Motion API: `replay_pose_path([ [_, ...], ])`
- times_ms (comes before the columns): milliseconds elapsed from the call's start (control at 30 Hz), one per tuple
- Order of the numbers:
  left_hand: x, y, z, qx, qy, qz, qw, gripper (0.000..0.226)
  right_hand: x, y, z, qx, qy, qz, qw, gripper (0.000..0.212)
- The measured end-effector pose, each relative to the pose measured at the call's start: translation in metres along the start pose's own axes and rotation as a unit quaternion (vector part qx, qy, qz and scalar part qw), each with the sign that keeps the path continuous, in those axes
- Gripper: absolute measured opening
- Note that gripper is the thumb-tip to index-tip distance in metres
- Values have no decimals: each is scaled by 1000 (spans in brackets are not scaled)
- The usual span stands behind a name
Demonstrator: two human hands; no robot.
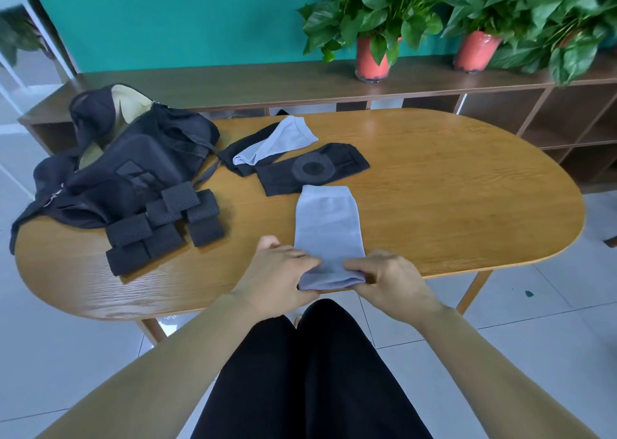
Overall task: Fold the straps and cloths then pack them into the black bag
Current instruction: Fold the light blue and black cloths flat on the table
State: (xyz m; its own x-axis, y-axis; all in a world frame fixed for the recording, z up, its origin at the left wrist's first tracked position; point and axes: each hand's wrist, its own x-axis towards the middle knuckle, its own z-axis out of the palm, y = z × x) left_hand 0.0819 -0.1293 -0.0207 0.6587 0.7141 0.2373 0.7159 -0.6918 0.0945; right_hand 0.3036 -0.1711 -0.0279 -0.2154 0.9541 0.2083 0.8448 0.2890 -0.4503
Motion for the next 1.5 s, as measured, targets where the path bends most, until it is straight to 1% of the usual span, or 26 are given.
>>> replay_pose_path([
  [33,0,0,-1,-22,4,-16,1000,35,2,1,-3,51,-3,35,998,3],
  [100,4,-1,1,-110,27,-87,990,20,10,1,-6,138,-1,104,985,14],
  [133,8,-3,2,-160,35,-132,978,20,15,1,-5,168,10,138,976,20],
  [167,13,-5,4,-205,38,-178,962,27,20,0,-4,184,29,170,968,24],
  [233,21,-8,9,-262,42,-247,932,35,30,-3,1,172,69,217,958,30],
  [267,25,-9,11,-269,44,-267,924,36,34,-4,3,151,81,234,957,30],
  [333,31,-8,12,-243,47,-293,923,37,40,-7,6,98,86,251,959,31],
  [467,41,-3,10,-132,37,-322,937,36,48,-9,10,-2,76,259,963,31],
  [667,48,-4,12,-55,0,-319,946,34,56,-9,15,-91,57,240,965,31],
  [767,49,-3,11,-31,-14,-326,945,31,57,-10,17,-139,53,234,961,30],
  [833,48,-3,11,-7,-10,-328,945,29,57,-11,18,-161,55,233,958,29],
  [900,46,-2,11,22,20,-321,947,26,57,-12,19,-171,58,235,955,28],
  [967,42,1,10,28,69,-276,958,17,56,-15,21,-169,64,237,954,25],
  [1000,42,5,8,13,83,-239,968,10,56,-16,22,-161,67,239,955,24],
  [1033,42,10,7,-8,82,-198,977,12,56,-18,23,-151,70,240,956,23],
  [1100,41,19,8,-29,45,-127,990,28,55,-19,26,-130,79,245,958,28],
  [1133,39,21,10,-25,27,-106,994,34,53,-19,27,-122,97,238,959,33],
  [1200,35,21,14,-13,7,-90,996,42,50,-16,29,-131,159,190,960,38],
  [1233,32,19,15,-10,-4,-87,996,43,48,-15,30,-149,196,150,958,37],
  [1267,30,18,15,-8,-15,-83,996,45,46,-15,29,-162,216,102,957,33],
  [1333,27,16,15,-9,-37,-75,996,46,39,-13,31,-180,179,0,967,30],
  [1367,26,15,15,-7,-49,-72,996,47,33,-11,34,-184,148,-37,971,34],
  [1433,21,13,16,7,-77,-62,995,49,20,-5,39,-188,89,-50,977,48],
  [1500,17,9,16,22,-101,-53,993,51,11,0,42,-191,48,-31,980,58],
])
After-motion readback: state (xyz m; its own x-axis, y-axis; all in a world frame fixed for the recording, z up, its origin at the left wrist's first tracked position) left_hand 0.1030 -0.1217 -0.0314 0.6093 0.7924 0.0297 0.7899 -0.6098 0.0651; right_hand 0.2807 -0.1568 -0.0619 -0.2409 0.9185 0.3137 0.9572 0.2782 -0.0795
